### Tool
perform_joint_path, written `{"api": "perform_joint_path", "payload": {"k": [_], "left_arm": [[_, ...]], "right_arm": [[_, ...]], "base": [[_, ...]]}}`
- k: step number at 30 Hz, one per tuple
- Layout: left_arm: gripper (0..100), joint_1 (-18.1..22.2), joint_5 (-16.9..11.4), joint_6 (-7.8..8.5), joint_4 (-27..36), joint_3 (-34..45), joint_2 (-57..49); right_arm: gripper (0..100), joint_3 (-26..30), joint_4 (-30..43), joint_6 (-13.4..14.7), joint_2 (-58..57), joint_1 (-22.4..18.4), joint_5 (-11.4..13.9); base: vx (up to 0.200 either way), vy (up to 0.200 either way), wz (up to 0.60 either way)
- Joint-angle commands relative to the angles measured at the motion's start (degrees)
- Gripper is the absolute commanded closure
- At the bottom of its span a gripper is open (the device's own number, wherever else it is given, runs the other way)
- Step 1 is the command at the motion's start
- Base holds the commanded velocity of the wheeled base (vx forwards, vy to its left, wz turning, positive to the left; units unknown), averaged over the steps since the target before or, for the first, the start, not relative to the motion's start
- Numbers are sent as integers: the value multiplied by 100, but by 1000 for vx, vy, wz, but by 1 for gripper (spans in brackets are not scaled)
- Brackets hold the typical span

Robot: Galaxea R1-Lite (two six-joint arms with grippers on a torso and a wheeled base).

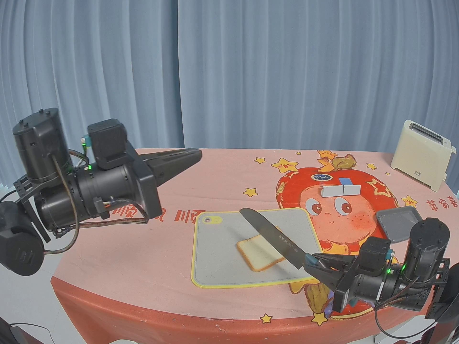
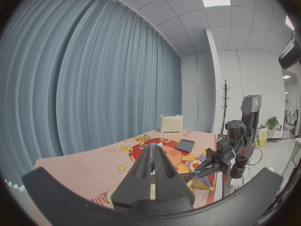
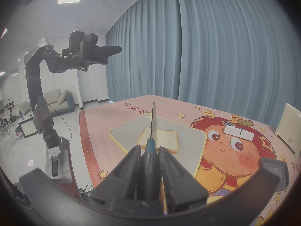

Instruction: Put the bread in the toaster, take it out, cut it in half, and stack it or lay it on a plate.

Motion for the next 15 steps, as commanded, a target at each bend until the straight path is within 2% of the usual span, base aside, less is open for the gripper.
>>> {"api": "perform_joint_path", "payload": {"k": [1, 5, 10, 15], "left_arm": [[100, -210, 45, 7, -66, -187, 474], [100, -386, 247, -2, -66, -397, 773], [100, -430, 282, 7, -75, -503, 1046], [100, -571, 300, 148, -260, -521, 1397]], "right_arm": [[100, -11, -9, 8, 82, 19, -46], [100, -11, 0, 8, 91, 19, -81], [100, -11, 0, 8, 100, 19, -81], [100, -11, 0, 8, 100, 19, -81]], "base": [[0, 0, 0], [0, 0, 0], [0, 0, 0], [0, 0, 0]]}}
